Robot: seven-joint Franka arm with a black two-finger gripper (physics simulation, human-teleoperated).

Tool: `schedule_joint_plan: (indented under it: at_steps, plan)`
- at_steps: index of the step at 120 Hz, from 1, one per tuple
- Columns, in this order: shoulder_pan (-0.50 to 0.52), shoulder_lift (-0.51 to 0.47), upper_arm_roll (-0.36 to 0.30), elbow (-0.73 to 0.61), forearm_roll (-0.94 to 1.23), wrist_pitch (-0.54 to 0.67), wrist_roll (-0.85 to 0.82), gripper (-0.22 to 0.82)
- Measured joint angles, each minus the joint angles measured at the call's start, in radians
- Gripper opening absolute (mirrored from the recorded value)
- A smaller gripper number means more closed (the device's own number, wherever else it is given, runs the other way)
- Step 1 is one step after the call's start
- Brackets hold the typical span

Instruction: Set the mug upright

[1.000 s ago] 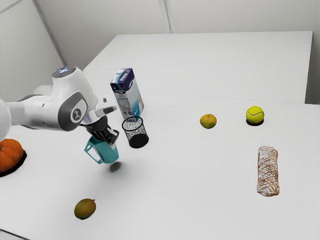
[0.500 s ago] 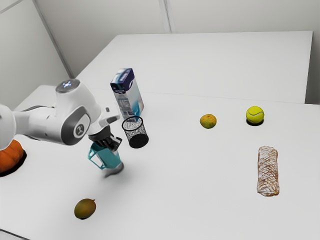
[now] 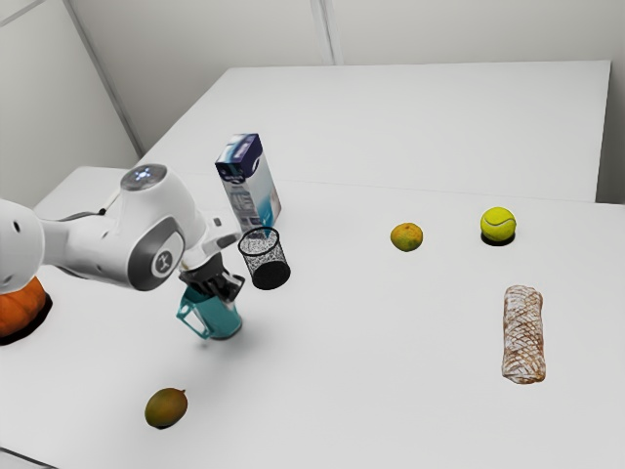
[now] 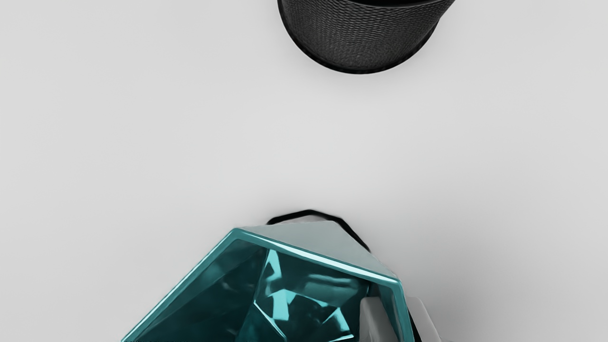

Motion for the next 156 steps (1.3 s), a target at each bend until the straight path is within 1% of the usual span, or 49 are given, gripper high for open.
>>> schedule_joint_plan:
  at_steps: [9,13,59,67,77,90,107,134,156]
  plan:
    - [0.0,0.003,0.0,0.0,0.001,0.001,-0.007,-0.16]
    - [-0.001,0.004,0.0,0.0,0.0,0.001,-0.01,-0.14]
    - [-0.001,-0.037,-0.001,0.016,-0.007,-0.004,-0.023,0.34]
    - [0.0,-0.046,-0.001,0.035,-0.008,-0.015,-0.023,0.41]
    - [0.0,-0.051,0.0,0.079,-0.008,-0.055,-0.023,0.46]
    - [0.0,-0.052,-0.001,0.157,-0.01,-0.14,-0.023,0.51]
    - [0.0,-0.038,-0.001,0.302,-0.013,-0.303,-0.024,0.55]
    - [0.003,0.0,-0.006,0.507,-0.018,-0.555,-0.026,0.57]
    - [0.002,0.051,-0.006,0.65,-0.02,-0.71,-0.029,0.58]
